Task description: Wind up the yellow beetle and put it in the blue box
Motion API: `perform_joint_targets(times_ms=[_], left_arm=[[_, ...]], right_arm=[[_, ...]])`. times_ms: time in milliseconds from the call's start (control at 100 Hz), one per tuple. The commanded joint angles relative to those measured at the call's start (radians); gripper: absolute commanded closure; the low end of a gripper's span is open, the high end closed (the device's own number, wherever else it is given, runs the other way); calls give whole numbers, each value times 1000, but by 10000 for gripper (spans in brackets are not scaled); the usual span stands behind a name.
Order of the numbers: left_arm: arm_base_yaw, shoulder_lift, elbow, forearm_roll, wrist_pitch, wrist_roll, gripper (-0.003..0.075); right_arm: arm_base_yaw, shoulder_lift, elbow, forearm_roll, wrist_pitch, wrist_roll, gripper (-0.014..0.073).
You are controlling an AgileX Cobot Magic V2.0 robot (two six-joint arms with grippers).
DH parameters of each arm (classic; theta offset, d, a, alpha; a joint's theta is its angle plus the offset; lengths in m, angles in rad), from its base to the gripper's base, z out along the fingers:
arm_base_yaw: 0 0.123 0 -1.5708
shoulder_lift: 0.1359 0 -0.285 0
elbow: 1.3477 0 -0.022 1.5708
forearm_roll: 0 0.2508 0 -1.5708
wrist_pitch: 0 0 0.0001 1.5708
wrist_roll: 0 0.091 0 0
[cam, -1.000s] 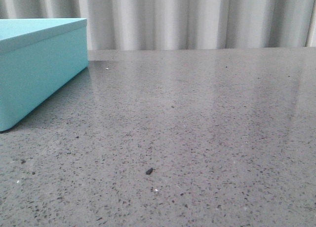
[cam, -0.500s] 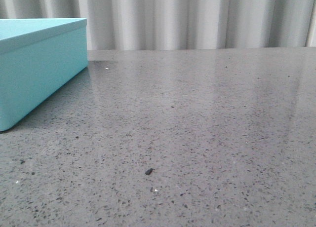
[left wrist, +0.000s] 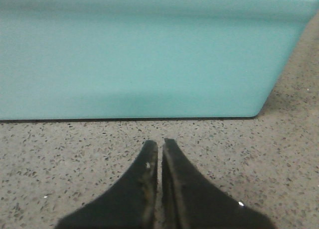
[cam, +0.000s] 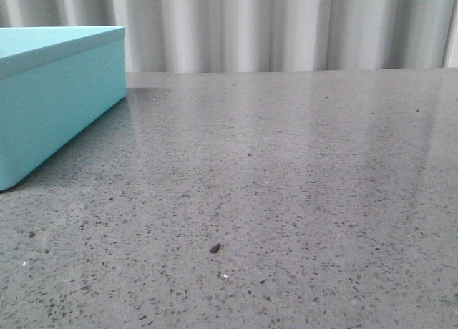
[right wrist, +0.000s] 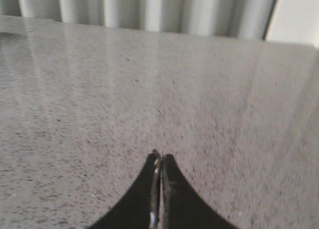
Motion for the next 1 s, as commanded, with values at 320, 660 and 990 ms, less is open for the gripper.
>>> perform_joint_targets(times_ms=[320,660,990], left_arm=[[0,-31,26,-14,-35,-10,741],[0,-31,26,-14,-35,-10,741],[0,-31,26,-14,-35,-10,741]], right_arm=[[-200,-12,148,37,-139,6,645],[-200,-14,146,-14,-57,-19,645],[-200,-14,146,-14,-64,-19,645]])
